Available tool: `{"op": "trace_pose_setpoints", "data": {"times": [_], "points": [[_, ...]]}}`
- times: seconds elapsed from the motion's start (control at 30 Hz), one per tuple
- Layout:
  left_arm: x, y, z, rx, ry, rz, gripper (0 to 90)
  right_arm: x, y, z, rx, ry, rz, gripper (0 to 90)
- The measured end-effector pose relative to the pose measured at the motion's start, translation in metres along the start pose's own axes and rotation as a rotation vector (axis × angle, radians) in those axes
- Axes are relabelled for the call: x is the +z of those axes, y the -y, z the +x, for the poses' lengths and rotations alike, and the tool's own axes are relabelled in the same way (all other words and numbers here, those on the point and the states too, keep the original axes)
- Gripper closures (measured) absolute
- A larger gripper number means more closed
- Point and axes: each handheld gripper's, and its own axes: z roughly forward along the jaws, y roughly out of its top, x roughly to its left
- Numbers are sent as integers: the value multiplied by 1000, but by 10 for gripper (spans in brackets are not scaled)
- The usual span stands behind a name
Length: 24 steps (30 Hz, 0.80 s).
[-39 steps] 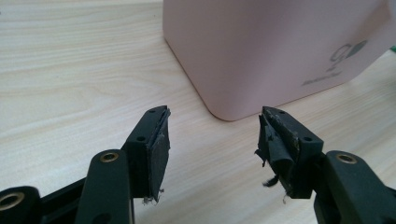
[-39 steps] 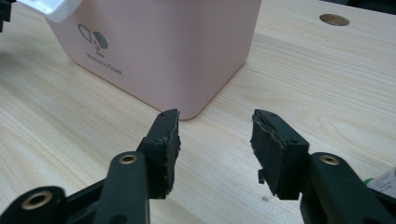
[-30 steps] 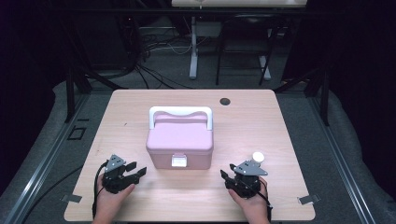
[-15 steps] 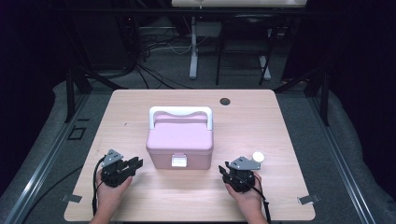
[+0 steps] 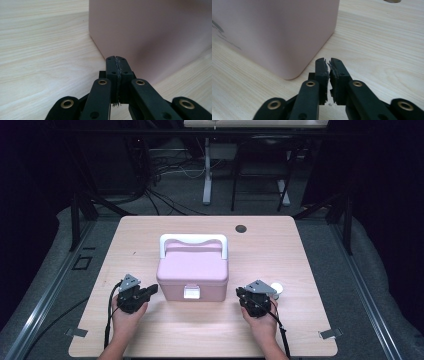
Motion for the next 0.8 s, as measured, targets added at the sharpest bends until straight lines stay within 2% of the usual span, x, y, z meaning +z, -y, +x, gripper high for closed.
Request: {"op": "trace_pose_setpoints", "data": {"times": [0.07,0.2,0.43,0.5,0.63,0.67,0.8], "points": [[2,-3,-1,11,-1,-6,896,4,-2,1,-7,-4,3,868],[5,-7,-3,7,16,-22,897,12,-9,7,-35,-8,4,876],[5,-7,-4,0,17,-18,897,21,-11,12,-11,-28,-8,859],[5,-7,-7,11,3,-14,896,21,-11,15,-19,-13,-11,863],[4,-7,-10,10,4,-8,897,20,-11,15,-12,-6,-9,868],[4,-7,-10,23,6,0,897,20,-11,15,-13,-1,-7,869],[4,-7,-12,22,13,0,896,18,-11,16,-29,14,-3,889]]}}
